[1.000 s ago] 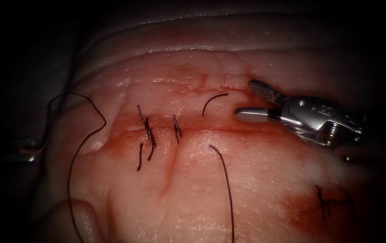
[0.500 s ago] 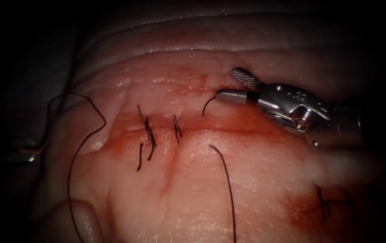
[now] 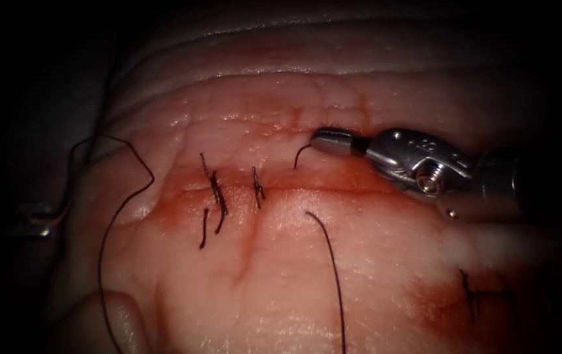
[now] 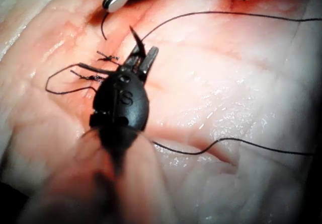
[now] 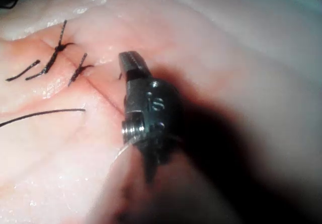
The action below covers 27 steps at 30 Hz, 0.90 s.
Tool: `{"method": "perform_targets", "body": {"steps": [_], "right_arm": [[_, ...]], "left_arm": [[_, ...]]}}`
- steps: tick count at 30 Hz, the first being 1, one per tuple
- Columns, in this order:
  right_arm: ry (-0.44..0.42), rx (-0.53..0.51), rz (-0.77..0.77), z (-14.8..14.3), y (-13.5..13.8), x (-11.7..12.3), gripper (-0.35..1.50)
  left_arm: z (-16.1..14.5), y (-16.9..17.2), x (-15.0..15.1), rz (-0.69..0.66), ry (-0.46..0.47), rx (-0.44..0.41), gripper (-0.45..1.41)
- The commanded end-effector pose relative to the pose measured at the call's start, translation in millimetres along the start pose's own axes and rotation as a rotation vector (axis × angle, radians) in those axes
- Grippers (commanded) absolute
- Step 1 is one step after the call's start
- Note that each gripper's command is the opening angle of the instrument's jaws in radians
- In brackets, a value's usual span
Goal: Wound Closure
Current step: Adjust the suture tail with the right end-effector.
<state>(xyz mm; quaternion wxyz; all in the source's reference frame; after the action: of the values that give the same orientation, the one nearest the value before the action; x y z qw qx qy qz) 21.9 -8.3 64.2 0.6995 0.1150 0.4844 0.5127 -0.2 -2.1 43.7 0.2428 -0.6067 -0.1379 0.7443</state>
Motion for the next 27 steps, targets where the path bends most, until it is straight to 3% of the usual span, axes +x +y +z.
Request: {"method": "perform_targets", "body": {"steps": [1, 8, 16, 27], "right_arm": [[-0.003, -0.003, 0.002, 0.7, -0.2, -0.2, -0.35], [0.028, -0.001, 0.009, 0.5, -0.1, 1.5, -0.35], [0.017, -0.004, 0.03, 0.7, -0.3, 5.5, -0.35], [-0.014, -0.006, 0.002, 1.3, -1.0, 5.0, -0.35]], "left_arm": [[0.6, 0.0, -0.5, -0.001, 0.0, -0.001, -0.45], [0.7, 0.1, -0.5, 0.0, 0.0, 0.001, -0.45], [1.0, 0.2, -0.6, 0.001, -0.002, 0.001, -0.45], [1.4, 0.1, -0.7, 0.002, -0.003, -0.006, -0.45]]}}
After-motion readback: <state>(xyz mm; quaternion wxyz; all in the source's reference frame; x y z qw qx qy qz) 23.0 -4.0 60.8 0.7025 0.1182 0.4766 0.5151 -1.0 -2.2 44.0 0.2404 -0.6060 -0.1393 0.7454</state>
